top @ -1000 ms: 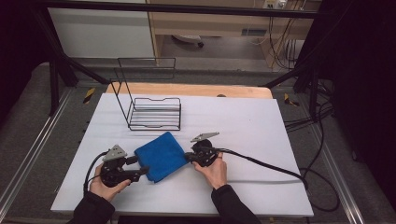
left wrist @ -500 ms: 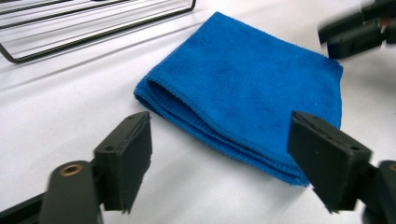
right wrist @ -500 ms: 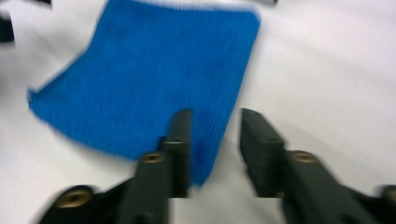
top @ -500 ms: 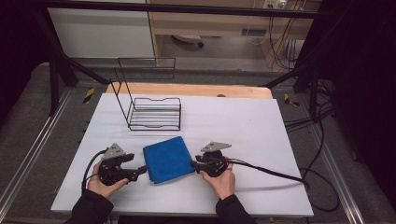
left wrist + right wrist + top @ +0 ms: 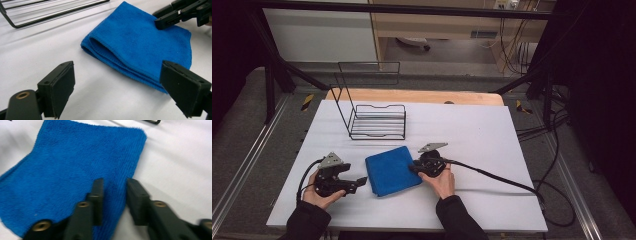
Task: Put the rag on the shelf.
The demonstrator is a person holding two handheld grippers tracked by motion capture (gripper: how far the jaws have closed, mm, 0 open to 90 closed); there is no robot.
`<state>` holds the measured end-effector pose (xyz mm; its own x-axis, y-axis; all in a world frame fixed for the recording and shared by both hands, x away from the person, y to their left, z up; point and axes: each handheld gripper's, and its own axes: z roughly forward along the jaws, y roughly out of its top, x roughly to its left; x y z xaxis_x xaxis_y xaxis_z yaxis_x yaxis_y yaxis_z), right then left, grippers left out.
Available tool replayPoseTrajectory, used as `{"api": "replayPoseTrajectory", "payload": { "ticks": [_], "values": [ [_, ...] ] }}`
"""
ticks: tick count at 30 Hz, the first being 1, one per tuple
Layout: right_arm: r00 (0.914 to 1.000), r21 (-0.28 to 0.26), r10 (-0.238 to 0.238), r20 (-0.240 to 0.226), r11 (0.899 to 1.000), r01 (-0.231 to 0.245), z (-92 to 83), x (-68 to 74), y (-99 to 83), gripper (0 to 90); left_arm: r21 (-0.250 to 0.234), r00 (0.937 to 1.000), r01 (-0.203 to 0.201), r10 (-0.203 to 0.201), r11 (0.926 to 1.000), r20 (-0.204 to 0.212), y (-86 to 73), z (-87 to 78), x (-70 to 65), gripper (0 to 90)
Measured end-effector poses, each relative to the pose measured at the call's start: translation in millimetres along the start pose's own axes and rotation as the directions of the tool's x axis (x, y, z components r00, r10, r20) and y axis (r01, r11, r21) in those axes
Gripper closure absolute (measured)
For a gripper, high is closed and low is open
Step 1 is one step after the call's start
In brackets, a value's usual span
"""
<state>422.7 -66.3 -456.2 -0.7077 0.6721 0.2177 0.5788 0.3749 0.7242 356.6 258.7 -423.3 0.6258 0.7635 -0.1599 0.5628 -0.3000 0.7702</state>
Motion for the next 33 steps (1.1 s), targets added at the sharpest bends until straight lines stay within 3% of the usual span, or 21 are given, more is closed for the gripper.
{"api": "replayPoseTrajectory", "payload": {
  "ticks": [2,8,16,19,22,26,33],
  "values": [
    [0.9999,0.001,0.014,-0.003,1.000,-0.014,-2.0,2.7,-0.9,85.7,-0.003,1.0000,0.000,0.000,1.0000,0.000,-0.1,-0.3,-0.4,13.6],
    [0.9946,0.017,0.094,0.043,0.995,-0.095,-18.7,14.5,-2.9,87.3,0.001,0.9999,-0.002,0.002,1.0000,0.011,-0.1,-0.1,-0.9,13.7],
    [0.9816,0.004,0.121,0.148,0.992,-0.123,-32.2,25.5,-19.5,84.6,0.005,0.9997,-0.011,0.011,0.9999,0.022,0.7,0.6,-3.6,13.2],
    [0.9825,-0.028,0.091,0.163,0.996,-0.088,-30.0,22.2,-25.1,74.6,0.008,0.9996,-0.018,0.018,0.9998,0.022,1.7,1.1,-4.2,12.0],
    [0.9890,-0.084,0.094,0.114,0.993,-0.085,-32.8,17.0,-25.8,61.7,0.006,0.9995,-0.025,0.025,0.9997,0.020,4.2,0.8,-4.0,9.6],
    [0.9919,-0.132,0.015,0.126,0.991,0.002,-40.6,11.4,-19.4,39.4,0.023,0.9996,-0.026,0.025,0.9994,0.014,10.9,3.1,-2.0,7.0],
    [0.9945,-0.134,-0.021,0.102,0.990,0.035,-52.0,-1.9,-3.3,17.5,0.025,0.9991,-0.039,0.040,0.9989,-0.014,29.9,9.1,-0.9,6.5]
  ]
}}
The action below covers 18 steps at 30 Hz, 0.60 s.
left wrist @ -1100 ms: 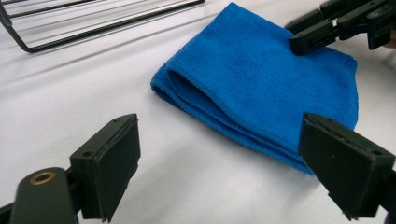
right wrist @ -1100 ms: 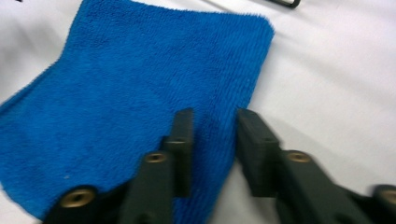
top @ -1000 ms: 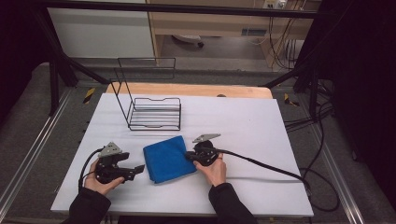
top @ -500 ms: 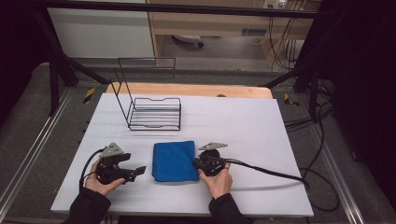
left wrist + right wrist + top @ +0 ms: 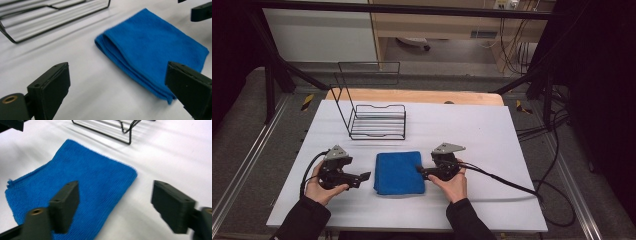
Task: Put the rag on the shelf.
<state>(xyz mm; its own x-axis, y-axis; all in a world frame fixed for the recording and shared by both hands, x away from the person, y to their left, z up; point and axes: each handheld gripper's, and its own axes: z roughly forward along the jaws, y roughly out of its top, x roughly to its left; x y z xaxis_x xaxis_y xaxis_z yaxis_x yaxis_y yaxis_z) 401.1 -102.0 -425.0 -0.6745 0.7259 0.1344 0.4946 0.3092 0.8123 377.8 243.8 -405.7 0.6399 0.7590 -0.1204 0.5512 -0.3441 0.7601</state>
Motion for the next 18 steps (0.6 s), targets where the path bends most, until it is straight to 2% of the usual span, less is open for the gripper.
{"api": "replayPoseTrajectory", "payload": {
  "ticks": [5,8,10,14,17,18],
  "values": [
    [0.9998,0.000,-0.014,-0.015,1.000,0.014,-7.4,-7.0,7.5,9.1,0.017,0.9996,0.023,-0.023,0.9996,-0.016,14.4,16.9,4.4,10.3],
    [0.9995,0.006,-0.015,-0.026,1.000,0.015,-13.2,-7.8,8.1,6.9,0.028,0.9985,0.036,-0.034,0.9990,-0.043,20.6,28.5,6.0,14.7],
    [0.9991,-0.009,0.000,-0.041,1.000,0.000,-17.2,-10.0,5.4,6.9,0.037,0.9980,0.049,-0.047,0.9981,-0.043,23.9,36.8,7.4,18.4],
    [0.9992,-0.009,0.016,-0.036,1.000,-0.016,-25.7,-17.3,-4.0,6.0,0.054,0.9952,0.046,-0.042,0.9975,-0.088,29.2,53.6,9.2,25.9],
    [0.9992,0.003,0.026,-0.031,1.000,-0.026,-29.8,-23.3,-11.3,5.3,0.064,0.9929,0.085,-0.080,0.9943,-0.089,32.0,65.7,12.7,34.3],
    [0.9993,0.006,0.030,-0.023,1.000,-0.030,-30.7,-24.9,-12.5,5.1,0.066,0.9928,0.086,-0.079,0.9941,-0.089,32.4,68.4,13.3,37.0]
  ]
}}
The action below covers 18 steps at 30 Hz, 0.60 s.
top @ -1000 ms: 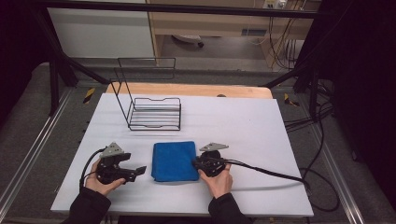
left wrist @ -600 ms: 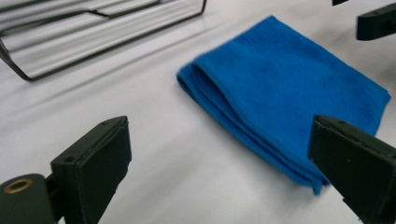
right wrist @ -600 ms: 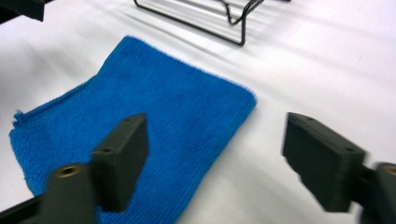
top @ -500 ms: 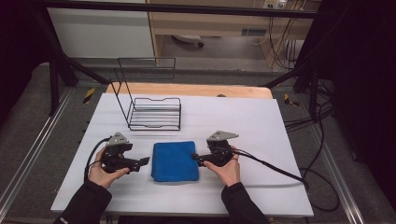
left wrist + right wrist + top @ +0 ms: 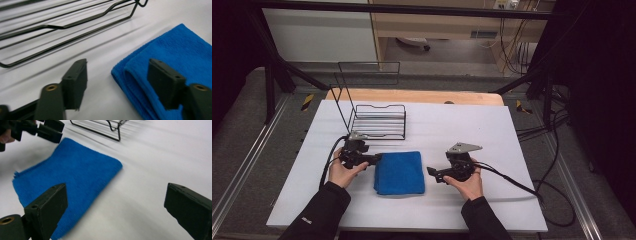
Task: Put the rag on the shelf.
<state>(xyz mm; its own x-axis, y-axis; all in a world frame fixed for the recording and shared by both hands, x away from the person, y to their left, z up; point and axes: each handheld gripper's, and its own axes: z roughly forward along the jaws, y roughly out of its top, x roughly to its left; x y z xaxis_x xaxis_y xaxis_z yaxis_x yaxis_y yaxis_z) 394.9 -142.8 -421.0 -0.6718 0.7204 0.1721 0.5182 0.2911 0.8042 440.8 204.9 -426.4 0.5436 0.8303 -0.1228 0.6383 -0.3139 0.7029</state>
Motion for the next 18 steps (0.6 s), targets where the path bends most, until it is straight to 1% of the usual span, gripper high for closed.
{"api": "replayPoseTrajectory", "payload": {
  "ticks": [1,2,3,6,10,12,15,18],
  "values": [
    [1.0000,-0.001,-0.003,0.003,1.000,0.003,-1.3,-1.7,-0.8,5.1,0.001,1.0000,-0.009,0.009,1.0000,-0.002,0.2,2.1,-0.2,40.7],
    [1.0000,0.001,0.000,0.006,1.000,0.000,-2.8,-2.1,-1.0,4.9,0.004,0.9999,-0.010,0.010,0.9999,-0.003,0.3,4.1,-0.8,44.5],
    [1.0000,-0.004,-0.004,0.006,1.000,0.005,-3.9,-2.5,-1.1,5.0,0.009,0.9999,-0.012,0.012,0.9999,-0.002,0.0,6.0,-1.1,46.4],
    [1.0000,-0.016,0.001,0.005,1.000,-0.001,-5.8,-3.5,-1.3,5.1,0.023,0.9998,0.001,-0.001,0.9997,0.022,-1.0,11.1,-0.1,55.1],
    [1.0000,-0.003,-0.001,-0.001,1.000,0.001,-4.1,-2.8,-2.4,5.1,0.057,0.9994,-0.009,0.007,0.9983,0.034,-2.7,17.5,-1.2,60.0],
    [1.0000,-0.005,-0.001,-0.005,1.000,0.001,-3.4,-2.7,-2.5,5.1,0.060,0.9994,-0.018,0.017,0.9980,0.030,-2.6,18.5,-2.0,61.7],
    [0.9999,-0.009,0.006,-0.012,1.000,-0.006,-4.2,-2.4,-1.9,5.3,0.061,0.9993,-0.010,0.008,0.9981,0.036,-3.2,20.2,-1.3,64.7],
    [0.9999,-0.017,0.006,-0.016,1.000,-0.006,-5.7,-2.9,-0.5,5.4,0.060,0.9990,0.000,-0.003,0.9982,0.044,-3.2,21.1,0.2,65.7]
  ]
}}
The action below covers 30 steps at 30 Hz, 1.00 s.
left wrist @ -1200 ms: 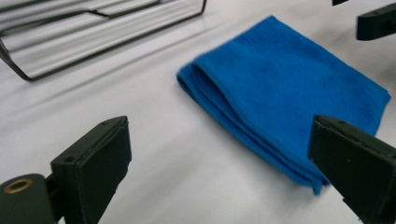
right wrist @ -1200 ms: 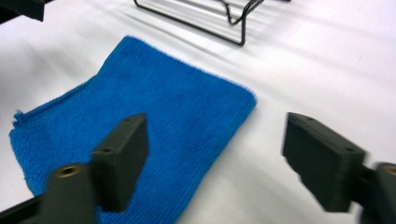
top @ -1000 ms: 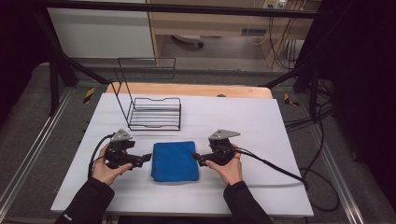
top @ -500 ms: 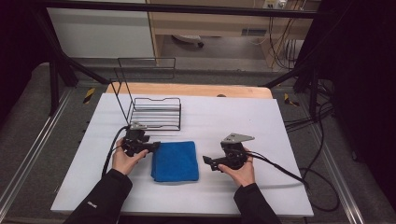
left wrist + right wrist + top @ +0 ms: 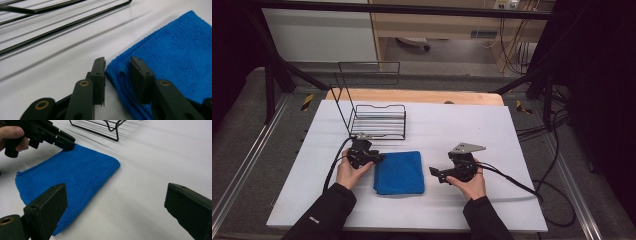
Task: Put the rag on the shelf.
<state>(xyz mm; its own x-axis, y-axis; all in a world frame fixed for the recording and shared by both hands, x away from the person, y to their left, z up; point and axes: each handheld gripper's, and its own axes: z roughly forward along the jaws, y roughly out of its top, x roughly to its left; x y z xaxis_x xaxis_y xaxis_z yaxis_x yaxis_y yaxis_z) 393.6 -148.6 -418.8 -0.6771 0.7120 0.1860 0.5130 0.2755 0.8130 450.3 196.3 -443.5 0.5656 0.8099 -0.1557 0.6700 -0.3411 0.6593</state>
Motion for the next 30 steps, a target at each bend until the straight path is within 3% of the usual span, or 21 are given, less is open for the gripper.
{"api": "replayPoseTrajectory", "payload": {
  "ticks": [5,10,22,25,29,30],
  "values": [
    [1.0000,-0.004,-0.002,-0.002,1.000,0.002,0.1,-1.2,3.9,5.4,-0.011,1.0000,0.005,-0.004,0.9999,0.007,-0.1,1.8,0.5,69.6],
    [0.9999,-0.002,0.001,-0.012,1.000,-0.001,8.0,-0.6,8.5,5.6,-0.010,0.9995,0.001,-0.001,1.0000,0.031,-0.3,2.7,-0.1,79.0],
    [0.9998,-0.005,-0.016,-0.012,1.000,0.016,37.0,4.9,33.7,2.1,-0.010,0.9993,-0.019,0.020,0.9998,0.031,-0.7,2.4,-1.8,83.2],
    [0.9996,-0.017,0.014,-0.025,1.000,-0.015,48.5,3.8,39.1,4.2,-0.013,0.9992,-0.022,0.022,0.9997,0.032,-1.2,2.3,-1.6,83.3],
    [0.9997,0.027,0.006,-0.023,1.000,-0.006,65.5,1.9,40.6,12.1,-0.016,0.9989,-0.038,0.038,0.9992,0.028,-1.8,2.2,-2.0,83.4],
    [0.9995,0.030,0.022,-0.024,0.999,-0.022,69.3,1.4,39.8,15.9,-0.014,0.9988,-0.040,0.041,0.9991,0.028,-1.9,2.1,-2.3,83.4]
  ]
}}
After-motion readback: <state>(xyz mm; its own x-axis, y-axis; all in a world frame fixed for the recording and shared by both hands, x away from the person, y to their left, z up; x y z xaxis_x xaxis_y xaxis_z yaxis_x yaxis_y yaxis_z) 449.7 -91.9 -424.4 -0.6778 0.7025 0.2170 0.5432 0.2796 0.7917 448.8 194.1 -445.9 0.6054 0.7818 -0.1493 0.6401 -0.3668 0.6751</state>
